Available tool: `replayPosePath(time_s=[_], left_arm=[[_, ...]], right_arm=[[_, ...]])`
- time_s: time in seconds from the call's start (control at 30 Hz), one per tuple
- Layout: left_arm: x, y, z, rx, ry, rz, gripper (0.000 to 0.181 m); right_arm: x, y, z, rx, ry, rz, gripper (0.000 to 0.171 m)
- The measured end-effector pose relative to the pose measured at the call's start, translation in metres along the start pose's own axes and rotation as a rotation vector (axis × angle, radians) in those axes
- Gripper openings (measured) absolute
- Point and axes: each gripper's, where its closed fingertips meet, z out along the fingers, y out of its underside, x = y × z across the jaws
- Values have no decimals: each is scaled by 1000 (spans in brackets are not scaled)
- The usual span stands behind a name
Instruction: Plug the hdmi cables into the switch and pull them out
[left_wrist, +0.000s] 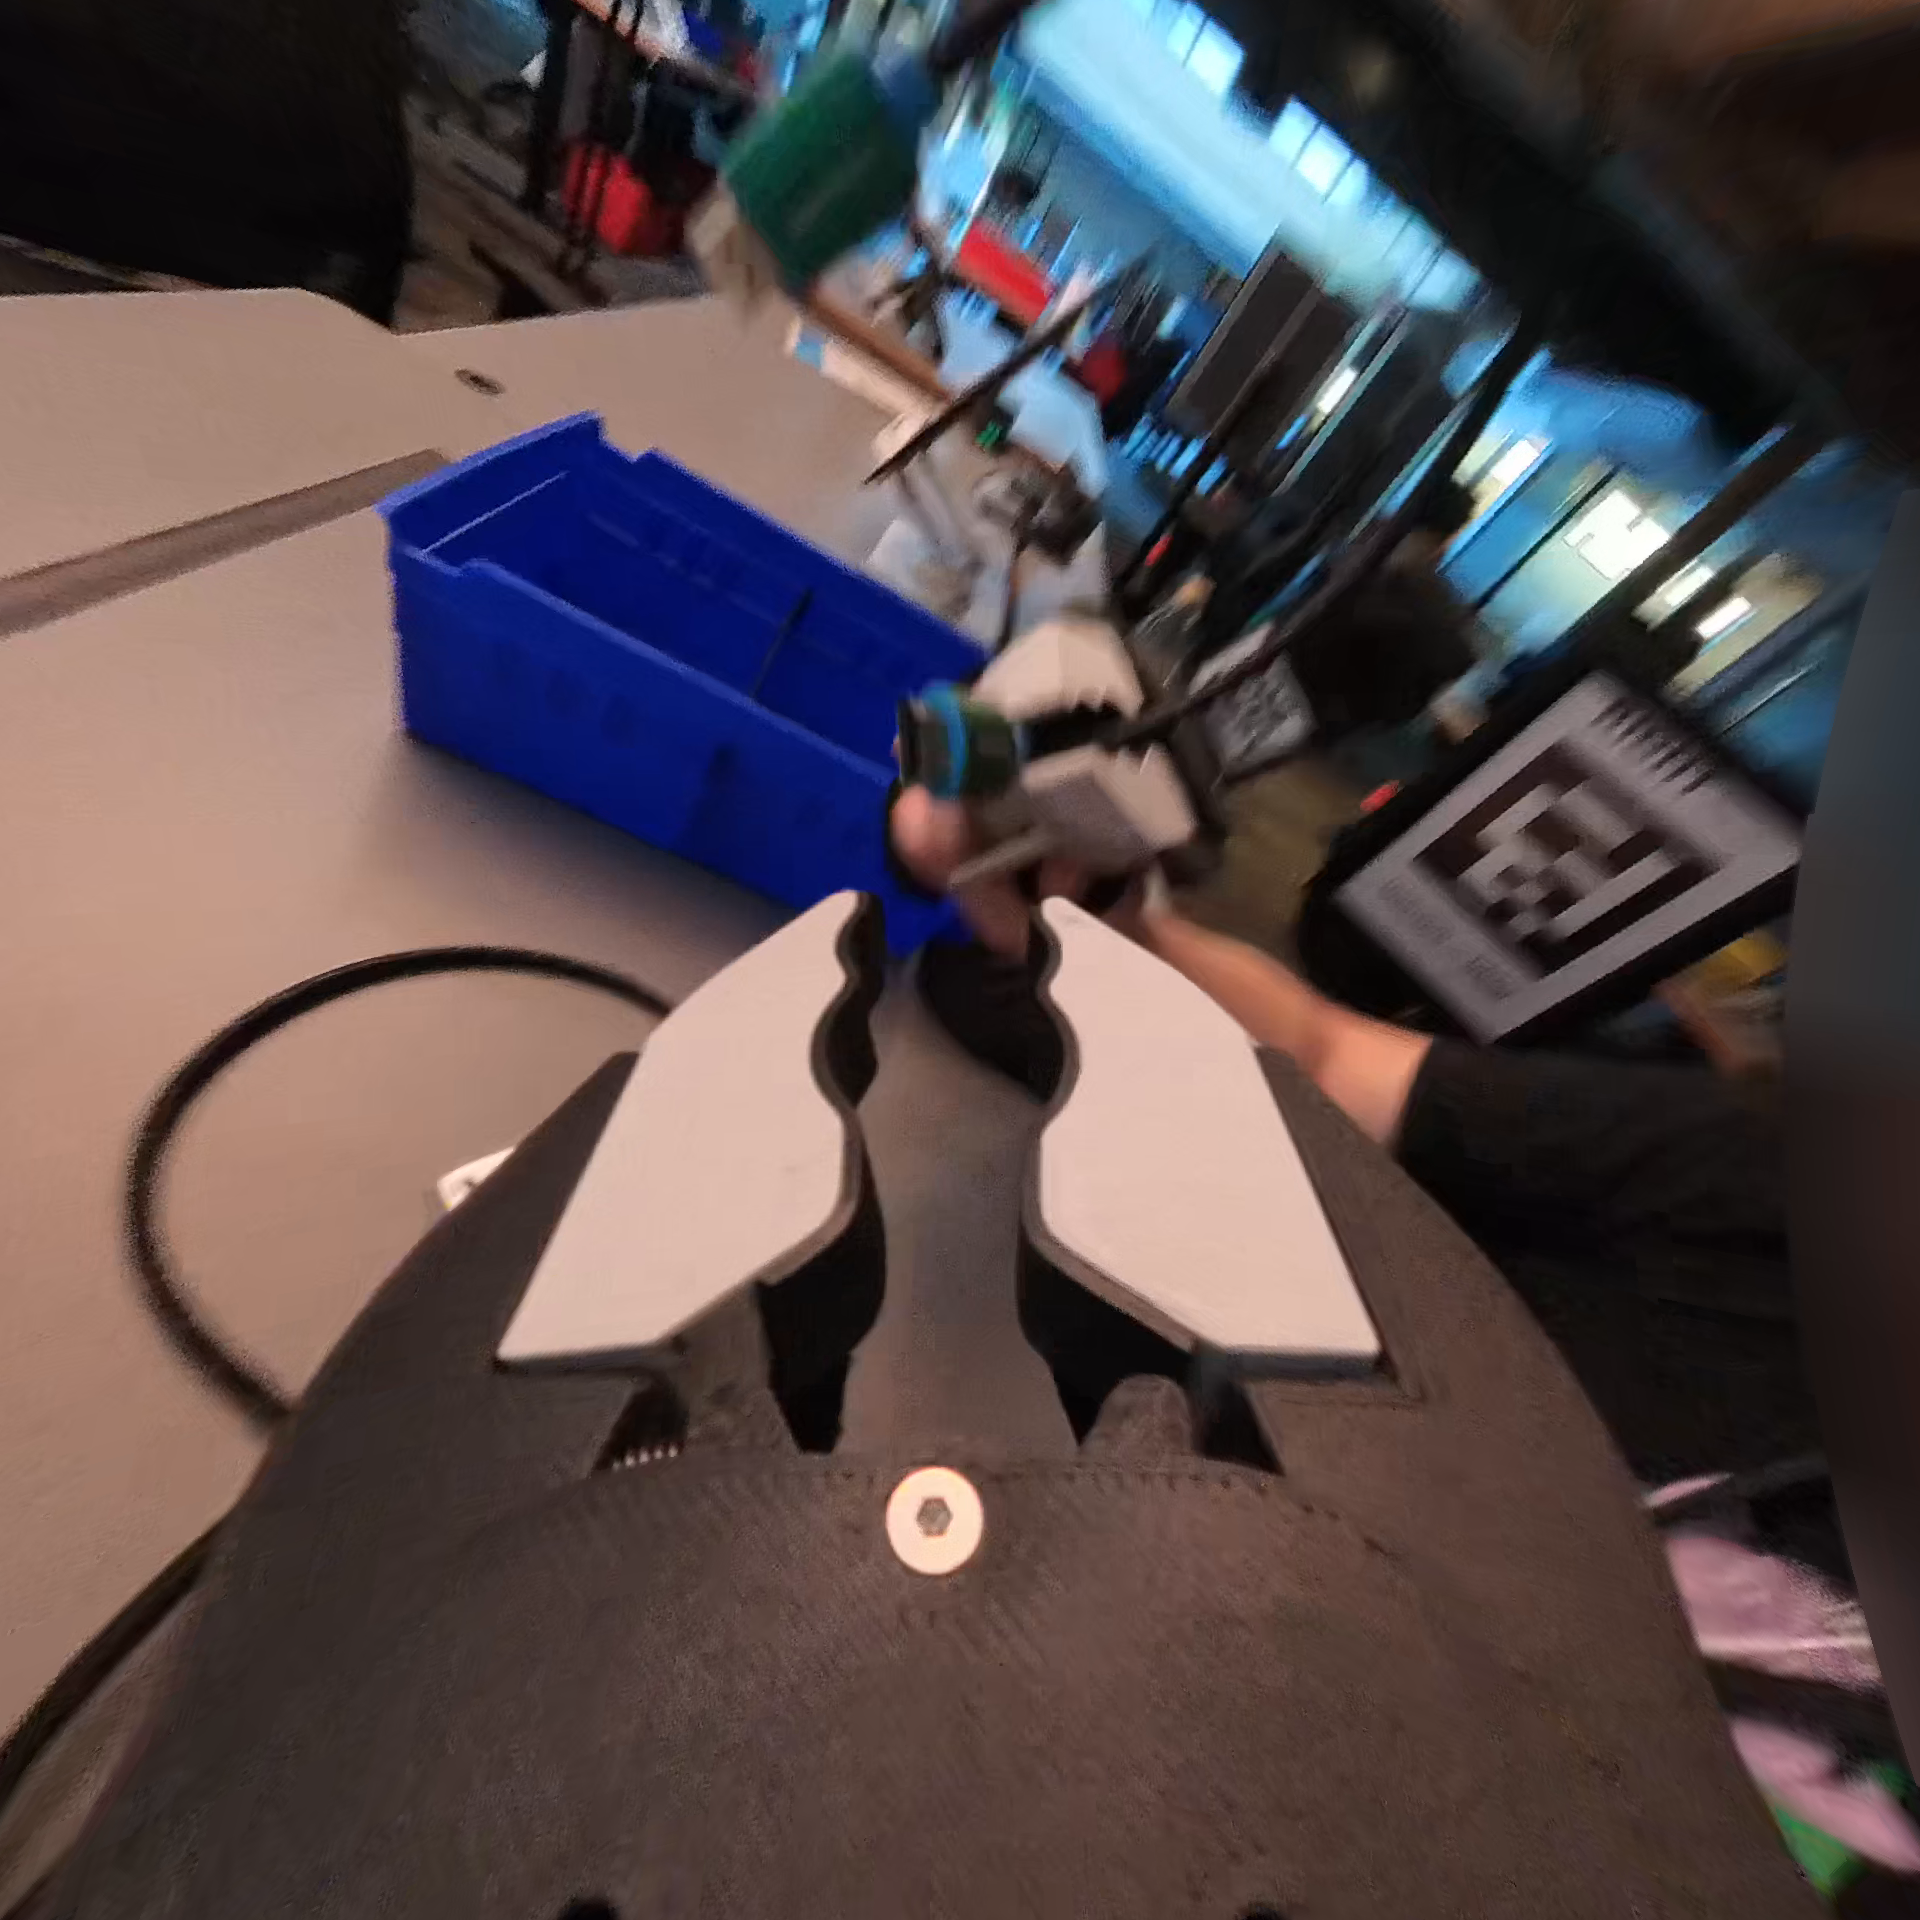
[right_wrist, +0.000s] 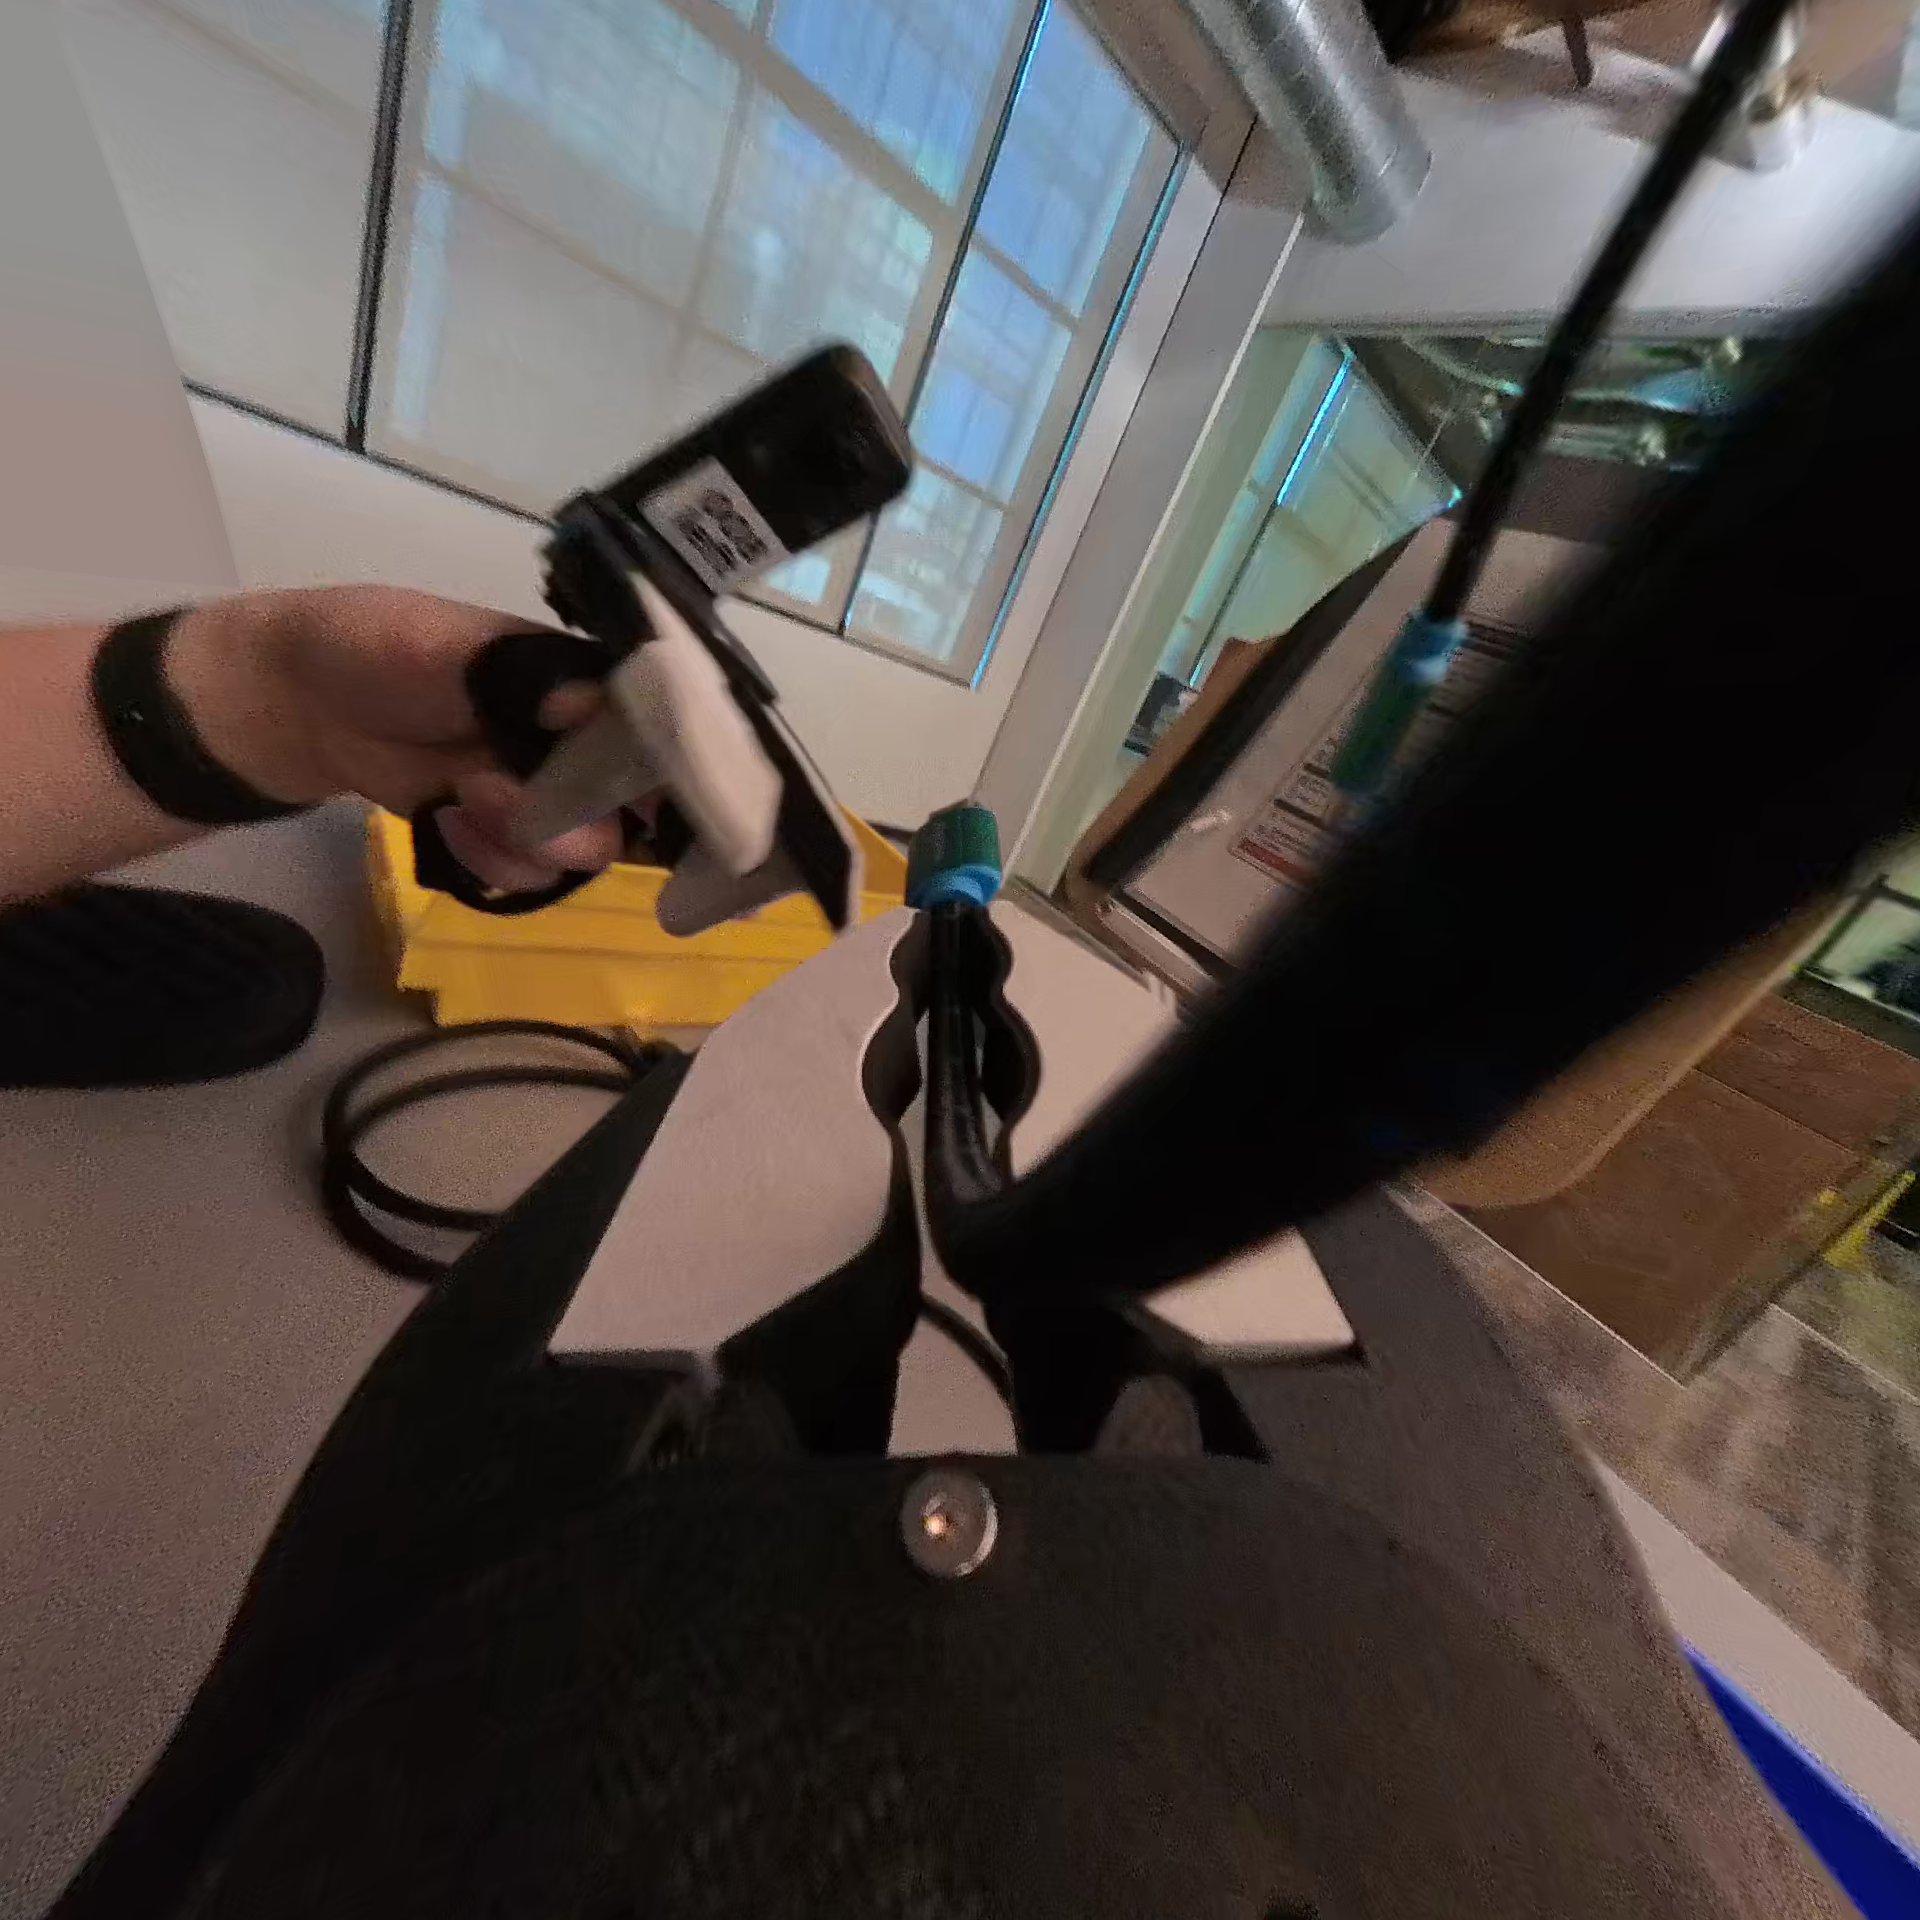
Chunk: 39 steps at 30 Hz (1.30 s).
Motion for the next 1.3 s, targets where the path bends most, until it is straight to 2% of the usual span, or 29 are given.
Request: replayPosePath(time_s=[0.03,0.17,0.23,0.3,0.37,0.43,0.57,0.7,0.73,0.8,0.87,1.03,1.17,1.3], left_arm=[[-4,13,-1,-64,-62,86,31],[-35,81,0,-332,-308,393,75],[-57,114,-1,-473,-424,573,82],[-74,132,-2,-605,-536,783,82],[-83,136,1,-650,-600,947,73],[-89,139,10,-657,-600,1002,68],[-108,144,14,-764,-635,1167,66],[-115,142,21,-789,-638,1316,50],[-119,143,22,-808,-650,1339,40],[-128,140,22,-818,-707,1389,31],[-133,122,18,-773,-802,1425,21],[-121,70,-5,-495,-868,1210,20],[-115,49,-21,-407,-932,1203,20],[-114,48,-24,-394,-950,1227,20]], right_arm=[[6,0,-4,-16,7,-7,7],[24,-3,-14,-38,-3,67,8],[32,3,-18,-68,9,83,11],[35,9,-20,-85,16,106,12],[37,14,-20,-89,14,147,12],[38,17,-19,-87,2,183,7],[42,23,-20,-100,-1,248,7],[43,29,-20,-132,-18,329,7],[42,31,-19,-139,-27,355,7],[40,34,-18,-150,-33,420,7],[36,41,-18,-172,-48,521,6],[13,68,-10,-240,-43,663,6],[-3,77,4,-277,-12,677,6],[-19,80,13,-321,-39,621,6]])
